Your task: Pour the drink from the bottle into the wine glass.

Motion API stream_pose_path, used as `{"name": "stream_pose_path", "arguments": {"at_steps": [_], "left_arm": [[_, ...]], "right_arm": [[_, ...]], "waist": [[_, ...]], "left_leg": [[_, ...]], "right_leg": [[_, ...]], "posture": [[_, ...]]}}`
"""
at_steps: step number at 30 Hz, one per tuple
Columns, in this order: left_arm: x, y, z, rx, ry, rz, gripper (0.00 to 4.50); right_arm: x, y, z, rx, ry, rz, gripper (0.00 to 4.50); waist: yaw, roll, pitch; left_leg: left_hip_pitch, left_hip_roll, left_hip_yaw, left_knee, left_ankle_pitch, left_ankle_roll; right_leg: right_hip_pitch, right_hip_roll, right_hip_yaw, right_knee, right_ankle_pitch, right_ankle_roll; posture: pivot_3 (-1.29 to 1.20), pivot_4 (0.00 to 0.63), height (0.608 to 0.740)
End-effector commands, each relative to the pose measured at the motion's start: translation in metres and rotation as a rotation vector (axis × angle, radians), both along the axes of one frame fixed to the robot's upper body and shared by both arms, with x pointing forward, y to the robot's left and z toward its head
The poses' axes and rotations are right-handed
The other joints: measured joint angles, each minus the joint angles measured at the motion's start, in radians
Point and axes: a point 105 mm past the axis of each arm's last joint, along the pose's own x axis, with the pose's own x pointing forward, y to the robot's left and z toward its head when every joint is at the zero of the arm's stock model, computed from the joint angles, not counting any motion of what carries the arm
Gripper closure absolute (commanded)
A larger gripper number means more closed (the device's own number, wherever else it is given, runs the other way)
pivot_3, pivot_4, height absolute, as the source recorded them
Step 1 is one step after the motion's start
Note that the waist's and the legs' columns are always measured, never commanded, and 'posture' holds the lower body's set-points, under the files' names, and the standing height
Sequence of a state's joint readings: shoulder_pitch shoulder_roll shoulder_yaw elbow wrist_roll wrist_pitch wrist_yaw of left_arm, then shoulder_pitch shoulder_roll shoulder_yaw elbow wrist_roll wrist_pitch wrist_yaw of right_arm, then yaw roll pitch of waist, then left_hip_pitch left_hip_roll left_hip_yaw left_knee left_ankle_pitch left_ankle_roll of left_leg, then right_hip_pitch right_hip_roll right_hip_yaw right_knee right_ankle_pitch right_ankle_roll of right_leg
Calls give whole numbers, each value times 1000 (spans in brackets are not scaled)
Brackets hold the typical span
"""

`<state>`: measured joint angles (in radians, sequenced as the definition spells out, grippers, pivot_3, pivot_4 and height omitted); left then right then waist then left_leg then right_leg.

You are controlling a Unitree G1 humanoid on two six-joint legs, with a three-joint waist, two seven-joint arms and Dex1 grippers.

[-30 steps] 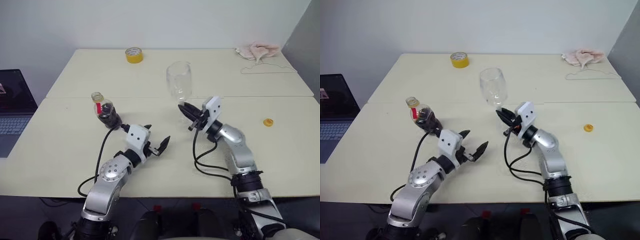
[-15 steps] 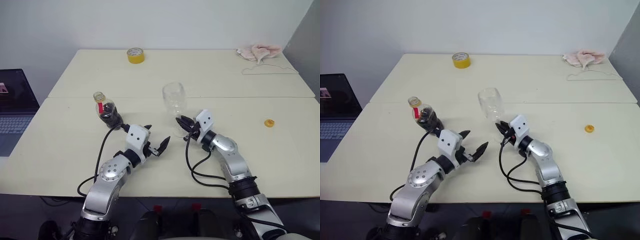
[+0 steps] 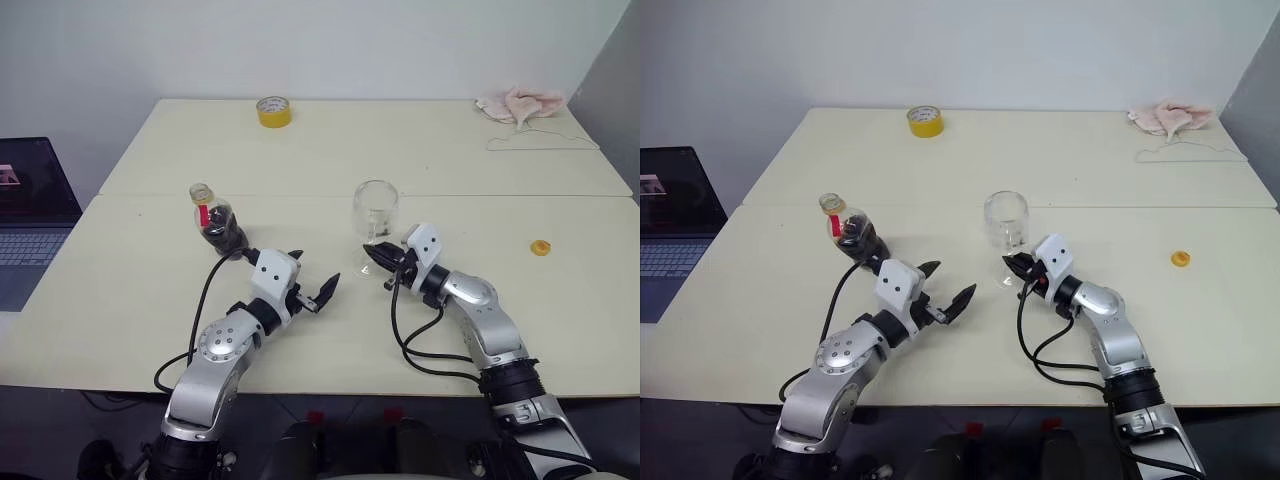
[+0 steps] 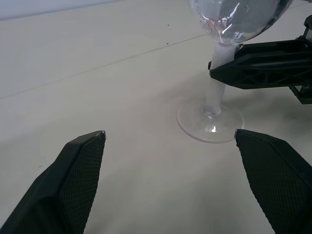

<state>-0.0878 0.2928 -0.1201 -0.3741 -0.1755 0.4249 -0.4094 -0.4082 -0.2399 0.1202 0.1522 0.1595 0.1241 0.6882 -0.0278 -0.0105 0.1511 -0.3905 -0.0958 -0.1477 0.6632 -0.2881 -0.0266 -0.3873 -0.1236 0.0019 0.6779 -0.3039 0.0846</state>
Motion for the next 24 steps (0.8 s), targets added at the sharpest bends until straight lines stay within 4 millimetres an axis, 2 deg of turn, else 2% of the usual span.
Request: {"name": "stream_pose_path", "arguments": {"at_steps": [1,4,17,20,24], "left_arm": [[0,-1,9,1,-45,-15,0],[0,1,9,4,-44,-10,0],[2,8,8,-6,-52,23,0],[-2,14,5,-10,-50,34,0],[-9,36,6,-50,-55,117,0]], "right_arm": [[-10,5,-11,-33,66,62,4369],[-14,5,-13,-32,92,93,4369],[-12,-6,-11,-37,121,84,115],[-19,-27,-3,-27,129,62,53],[-37,-74,16,-60,130,7,53]], "waist": [[0,0,0],[0,0,0],[-2,0,0],[0,0,0],[5,0,1]], "left_leg": [[0,0,0,0,0,0],[0,0,0,0,0,0],[0,0,1,-1,0,0],[0,0,1,-1,0,0],[-2,0,1,-1,0,0]], "right_leg": [[0,0,0,0,0,0],[0,0,0,0,0,0],[-1,0,2,0,0,0],[-1,0,2,0,0,0],[-1,0,2,-2,0,0]], "posture": [[0,150,740],[0,150,740],[0,150,740],[0,150,740],[0,150,740]]}}
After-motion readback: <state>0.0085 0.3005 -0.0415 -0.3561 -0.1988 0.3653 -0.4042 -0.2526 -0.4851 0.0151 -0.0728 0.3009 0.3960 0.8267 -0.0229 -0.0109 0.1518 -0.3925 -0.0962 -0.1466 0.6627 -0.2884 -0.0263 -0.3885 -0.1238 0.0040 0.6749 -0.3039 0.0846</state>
